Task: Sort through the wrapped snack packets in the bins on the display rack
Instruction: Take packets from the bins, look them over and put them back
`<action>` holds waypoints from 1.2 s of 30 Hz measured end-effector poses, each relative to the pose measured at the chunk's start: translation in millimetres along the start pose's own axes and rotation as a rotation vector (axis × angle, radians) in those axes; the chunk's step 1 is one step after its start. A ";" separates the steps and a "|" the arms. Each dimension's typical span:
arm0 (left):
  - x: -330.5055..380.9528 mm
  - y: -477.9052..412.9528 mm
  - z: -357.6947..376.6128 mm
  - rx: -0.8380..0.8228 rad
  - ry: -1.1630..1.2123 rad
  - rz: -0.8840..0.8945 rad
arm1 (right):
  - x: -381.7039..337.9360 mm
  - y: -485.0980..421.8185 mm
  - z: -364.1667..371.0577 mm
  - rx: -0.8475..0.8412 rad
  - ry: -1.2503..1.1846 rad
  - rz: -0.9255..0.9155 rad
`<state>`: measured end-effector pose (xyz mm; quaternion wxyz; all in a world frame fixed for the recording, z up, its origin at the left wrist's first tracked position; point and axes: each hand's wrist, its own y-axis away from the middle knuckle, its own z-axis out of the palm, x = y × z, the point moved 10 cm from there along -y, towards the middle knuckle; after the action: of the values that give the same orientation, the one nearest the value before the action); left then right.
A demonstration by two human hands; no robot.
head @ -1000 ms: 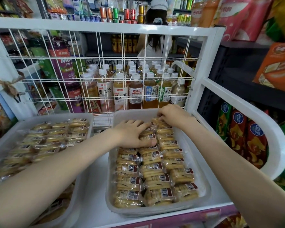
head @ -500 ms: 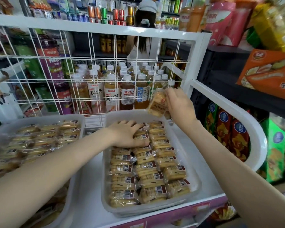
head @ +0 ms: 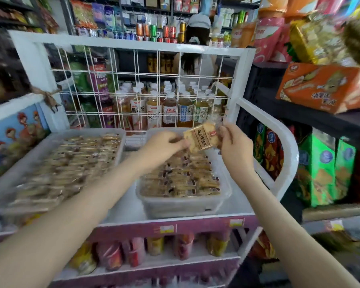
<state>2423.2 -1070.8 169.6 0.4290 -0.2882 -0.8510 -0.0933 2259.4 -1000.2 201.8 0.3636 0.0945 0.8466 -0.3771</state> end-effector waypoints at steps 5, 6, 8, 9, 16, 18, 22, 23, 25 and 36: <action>7.9 92.6 21.7 0.192 0.389 -0.090 | 1.6 86.8 -33.7 -0.079 -0.209 0.091; 4.1 109.5 31.5 0.204 0.444 -0.141 | 0.7 104.1 -38.9 -0.099 -0.213 0.080; -5.6 142.6 51.2 0.210 0.516 -0.239 | -0.1 137.1 -47.6 -0.127 -0.227 0.064; -8.9 158.0 59.9 0.211 0.542 -0.280 | 1.2 152.1 -50.3 -0.136 -0.251 0.071; -39.7 226.2 97.7 0.246 0.520 -0.377 | 30.2 235.7 -34.5 -0.323 -0.465 0.258; -49.5 237.6 101.4 0.271 0.502 -0.382 | 32.6 247.3 -31.2 -0.357 -0.463 0.280; -72.1 258.2 106.4 0.306 0.505 -0.435 | 41.9 264.9 -16.4 -0.404 -0.449 0.381; -75.1 264.1 106.2 0.314 0.497 -0.446 | 42.5 268.8 -13.0 -0.410 -0.439 0.395; -82.0 276.2 106.4 0.328 0.509 -0.467 | 40.8 276.3 -6.7 -0.418 -0.440 0.411; -99.3 281.9 97.4 0.295 0.554 -0.428 | 46.5 292.0 1.6 -0.329 -0.582 0.556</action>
<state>2564.4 -841.8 6.9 0.6506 -0.0026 -0.7479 -0.1318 2353.7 -802.9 2.8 0.6850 0.1497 0.6999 -0.1360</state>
